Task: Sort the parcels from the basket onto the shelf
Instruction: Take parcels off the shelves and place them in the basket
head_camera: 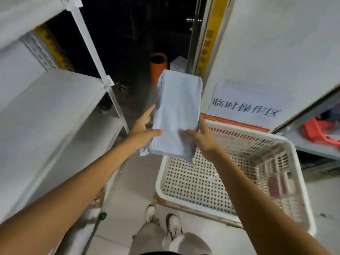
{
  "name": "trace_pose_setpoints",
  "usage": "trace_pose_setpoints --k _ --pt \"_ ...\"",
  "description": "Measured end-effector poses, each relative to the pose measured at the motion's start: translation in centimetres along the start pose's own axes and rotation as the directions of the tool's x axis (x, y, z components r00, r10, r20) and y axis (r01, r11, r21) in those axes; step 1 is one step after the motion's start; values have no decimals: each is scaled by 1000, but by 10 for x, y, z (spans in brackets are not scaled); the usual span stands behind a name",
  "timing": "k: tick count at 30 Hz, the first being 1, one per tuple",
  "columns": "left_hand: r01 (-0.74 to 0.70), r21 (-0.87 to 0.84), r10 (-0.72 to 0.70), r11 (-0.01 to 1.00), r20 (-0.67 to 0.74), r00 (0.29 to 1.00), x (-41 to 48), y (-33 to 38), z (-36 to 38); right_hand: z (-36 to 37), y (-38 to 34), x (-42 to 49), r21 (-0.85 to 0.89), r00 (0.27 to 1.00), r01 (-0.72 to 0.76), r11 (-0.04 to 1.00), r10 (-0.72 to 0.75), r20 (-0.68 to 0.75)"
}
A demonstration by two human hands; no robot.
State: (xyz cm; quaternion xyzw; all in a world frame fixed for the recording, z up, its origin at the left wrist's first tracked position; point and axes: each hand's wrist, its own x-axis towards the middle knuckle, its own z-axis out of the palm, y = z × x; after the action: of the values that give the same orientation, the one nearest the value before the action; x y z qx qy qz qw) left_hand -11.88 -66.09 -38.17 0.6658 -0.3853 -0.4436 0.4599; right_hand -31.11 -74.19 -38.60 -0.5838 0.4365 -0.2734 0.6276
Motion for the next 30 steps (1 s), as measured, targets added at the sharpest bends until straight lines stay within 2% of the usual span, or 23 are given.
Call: trace_pose_setpoints --k 7,11,16,18,22,24,26,28,30 --pt "116 74 -128 991 195 972 20 -53 66 -42 73 -27 9 971 -183 983 182 -156" --pt "109 179 -155 978 271 950 36 -83 98 -63 117 -26 71 942 -262 962 271 -200" --pt "200 326 -273 924 195 942 53 -144 132 -75 180 -1 55 919 -361 931 365 -145" --pt "187 413 -281 891 179 943 65 -165 151 -74 206 18 44 928 -354 934 357 -110" --pt "215 324 -284 921 184 941 91 -208 191 -67 260 46 38 932 -351 936 353 -78" --pt "228 492 -351 840 173 921 94 -233 198 -67 290 56 23 927 -366 930 366 -83" --pt "135 645 -314 752 170 934 92 -259 198 -64 313 65 -45 909 -411 911 406 -95" --pt "95 707 -290 700 160 944 90 -279 199 -59 333 75 -110 883 -467 877 457 -105" --pt "62 808 -304 586 148 941 92 -296 198 -52 349 85 -154 867 -499 853 491 -91"
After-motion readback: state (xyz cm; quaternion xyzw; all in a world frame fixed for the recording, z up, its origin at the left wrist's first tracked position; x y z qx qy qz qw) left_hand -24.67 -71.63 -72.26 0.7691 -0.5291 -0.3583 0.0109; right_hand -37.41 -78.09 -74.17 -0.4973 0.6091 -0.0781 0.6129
